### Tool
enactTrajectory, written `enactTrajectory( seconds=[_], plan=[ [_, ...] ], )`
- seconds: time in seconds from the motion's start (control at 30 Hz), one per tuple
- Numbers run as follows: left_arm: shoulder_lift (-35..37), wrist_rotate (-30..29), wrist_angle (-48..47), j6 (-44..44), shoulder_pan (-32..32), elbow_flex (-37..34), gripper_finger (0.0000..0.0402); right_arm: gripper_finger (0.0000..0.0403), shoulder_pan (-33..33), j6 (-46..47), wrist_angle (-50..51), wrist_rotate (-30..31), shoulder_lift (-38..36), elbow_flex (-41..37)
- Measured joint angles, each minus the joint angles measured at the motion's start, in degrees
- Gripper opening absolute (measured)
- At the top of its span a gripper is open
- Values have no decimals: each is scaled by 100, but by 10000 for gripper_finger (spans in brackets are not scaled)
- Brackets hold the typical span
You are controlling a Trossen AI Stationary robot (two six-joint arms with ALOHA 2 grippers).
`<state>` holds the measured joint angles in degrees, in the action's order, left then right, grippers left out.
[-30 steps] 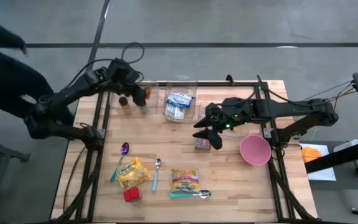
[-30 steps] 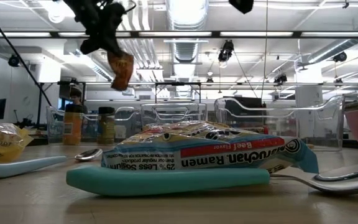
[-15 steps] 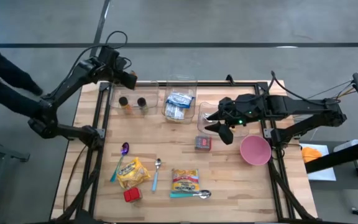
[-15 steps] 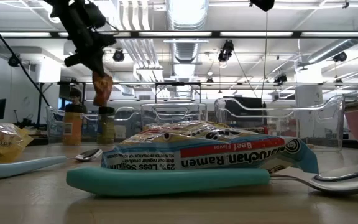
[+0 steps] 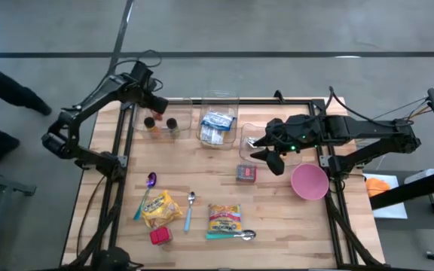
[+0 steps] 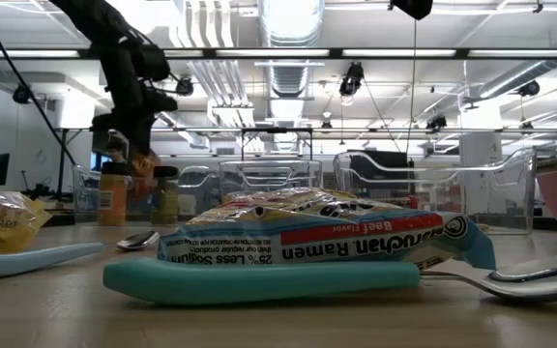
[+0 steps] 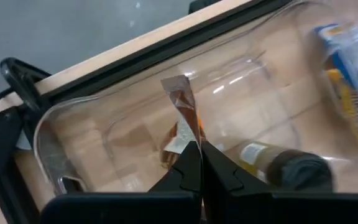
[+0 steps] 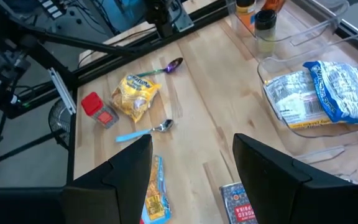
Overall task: Pick & Place Food Item
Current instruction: Put the orange seasoning pack into the left transparent bin
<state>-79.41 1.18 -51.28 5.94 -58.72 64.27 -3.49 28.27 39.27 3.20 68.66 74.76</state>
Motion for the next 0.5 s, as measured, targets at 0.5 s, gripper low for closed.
enactTrajectory(
  seconds=[0.5],
  plan=[
    [86,-239,1039,438,-15,-1014,0,220,0,1,-2,-9,0,-4]
  ],
)
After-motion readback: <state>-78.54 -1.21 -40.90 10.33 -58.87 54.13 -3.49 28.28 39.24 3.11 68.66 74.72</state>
